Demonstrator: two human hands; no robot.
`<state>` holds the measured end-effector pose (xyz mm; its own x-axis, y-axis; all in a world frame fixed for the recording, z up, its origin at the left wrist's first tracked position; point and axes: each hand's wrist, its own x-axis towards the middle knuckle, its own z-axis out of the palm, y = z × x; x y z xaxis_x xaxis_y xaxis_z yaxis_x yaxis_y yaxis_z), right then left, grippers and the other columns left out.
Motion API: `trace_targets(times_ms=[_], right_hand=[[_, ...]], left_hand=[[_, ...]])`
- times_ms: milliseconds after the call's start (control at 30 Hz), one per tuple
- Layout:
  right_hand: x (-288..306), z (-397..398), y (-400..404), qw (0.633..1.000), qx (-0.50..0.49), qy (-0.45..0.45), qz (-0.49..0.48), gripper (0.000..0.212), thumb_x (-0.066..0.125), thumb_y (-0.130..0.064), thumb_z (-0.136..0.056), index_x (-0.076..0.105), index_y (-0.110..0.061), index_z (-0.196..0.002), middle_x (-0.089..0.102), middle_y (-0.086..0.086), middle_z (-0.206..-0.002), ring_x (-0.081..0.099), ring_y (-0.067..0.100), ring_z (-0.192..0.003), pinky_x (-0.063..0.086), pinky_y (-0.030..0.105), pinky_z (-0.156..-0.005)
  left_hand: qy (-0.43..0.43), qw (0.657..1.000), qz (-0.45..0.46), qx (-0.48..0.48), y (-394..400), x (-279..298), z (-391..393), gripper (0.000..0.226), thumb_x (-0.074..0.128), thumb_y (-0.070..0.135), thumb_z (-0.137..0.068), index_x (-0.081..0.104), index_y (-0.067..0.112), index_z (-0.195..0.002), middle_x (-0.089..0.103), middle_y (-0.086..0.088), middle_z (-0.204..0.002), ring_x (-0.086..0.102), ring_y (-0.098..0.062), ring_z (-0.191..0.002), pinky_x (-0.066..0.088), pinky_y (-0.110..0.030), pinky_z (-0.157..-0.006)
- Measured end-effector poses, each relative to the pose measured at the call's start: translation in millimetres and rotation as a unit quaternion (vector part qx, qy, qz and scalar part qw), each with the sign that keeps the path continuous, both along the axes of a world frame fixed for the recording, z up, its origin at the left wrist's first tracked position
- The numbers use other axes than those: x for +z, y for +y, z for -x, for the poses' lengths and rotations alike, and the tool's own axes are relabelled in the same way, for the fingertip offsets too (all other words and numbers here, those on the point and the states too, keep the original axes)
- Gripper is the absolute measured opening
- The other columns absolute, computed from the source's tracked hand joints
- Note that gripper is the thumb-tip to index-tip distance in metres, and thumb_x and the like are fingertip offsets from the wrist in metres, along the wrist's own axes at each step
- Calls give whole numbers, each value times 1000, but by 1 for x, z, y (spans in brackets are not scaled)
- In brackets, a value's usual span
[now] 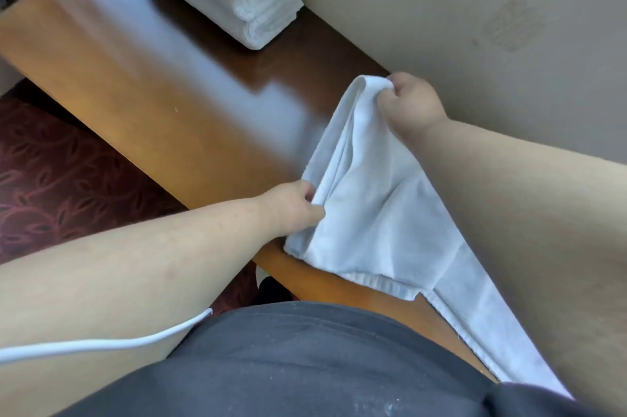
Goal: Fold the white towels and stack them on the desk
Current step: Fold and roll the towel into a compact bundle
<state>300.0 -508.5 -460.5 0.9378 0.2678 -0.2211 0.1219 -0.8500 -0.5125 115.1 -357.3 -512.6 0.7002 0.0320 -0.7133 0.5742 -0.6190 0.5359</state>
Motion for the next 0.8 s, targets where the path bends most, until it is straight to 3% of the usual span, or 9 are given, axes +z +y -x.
trace_targets(times_ms=[67, 167, 267, 333, 400, 467, 633, 800], right_hand=[[-4, -14, 5, 999, -35, 17, 1, 32, 42, -26, -94, 61, -17, -118, 63, 9, -110, 56, 30, -98, 40, 29, -80], [-14, -29, 12, 996, -74, -8, 51, 35, 48, -28, -96, 53, -18, -129, 55, 13, -130, 50, 35, -119, 41, 34, -95], [-25, -25, 19, 994, -27, -17, 107, 34, 53, -28, -95, 53, -21, -128, 56, 11, -127, 52, 33, -118, 44, 39, -98], [-37, -12, 29, 992, -4, 55, 111, 37, 56, -42, -93, 53, -20, -123, 62, 7, -117, 59, 29, -109, 47, 35, -91], [-49, 1, 40, 976, -2, 135, 169, 57, 54, -60, -89, 51, -16, -125, 61, 5, -118, 59, 29, -108, 46, 34, -85], [-59, 9, 49, 965, -20, 157, 207, 65, 53, -66, -85, 50, -14, -124, 60, 4, -120, 59, 29, -108, 44, 36, -81], [-55, 2, 63, 951, 30, 151, 268, 30, 45, -30, -97, 54, -12, -119, 57, 8, -122, 55, 31, -112, 42, 34, -83], [-53, -2, 65, 984, -37, 131, 112, 16, 42, -26, -92, 50, -14, -98, 55, 2, -90, 53, 25, -79, 37, 29, -64]], left_hand=[[-43, 995, -12, 91, 11, 0, -7, 17, 58, 32, -85, 53, 28, -100, 58, 7, -86, 55, -9, -71, 38, -23, -54], [-95, 980, -59, 164, 26, -6, -11, 22, 60, 32, -85, 44, 30, -101, 60, 4, -87, 60, -18, -72, 48, -28, -61], [-108, 983, -118, 86, 31, -14, -15, 22, 58, 39, -88, 45, 33, -105, 55, 4, -106, 57, -16, -78, 47, -29, -67], [-86, 990, -111, 34, 27, -18, -19, 31, 57, 46, -89, 49, 32, -115, 56, 4, -110, 58, -15, -78, 48, -29, -66], [-54, 992, -116, -11, 22, -21, -22, 44, 60, 50, -87, 47, 30, -123, 55, 5, -111, 60, -15, -79, 50, -30, -66], [-39, 991, -125, -23, 22, -24, -25, 46, 64, 50, -84, 47, 29, -121, 53, 4, -108, 59, -17, -80, 49, -31, -66], [-26, 990, -127, -52, 30, -22, -33, 17, 61, 42, -89, 53, 26, -88, 54, 7, -82, 55, -15, -67, 39, -27, -55], [-41, 997, -52, 36, 40, -14, -30, 17, 52, 29, -84, 39, 24, -73, 45, 5, -64, 40, -17, -52, 33, -26, -49]])
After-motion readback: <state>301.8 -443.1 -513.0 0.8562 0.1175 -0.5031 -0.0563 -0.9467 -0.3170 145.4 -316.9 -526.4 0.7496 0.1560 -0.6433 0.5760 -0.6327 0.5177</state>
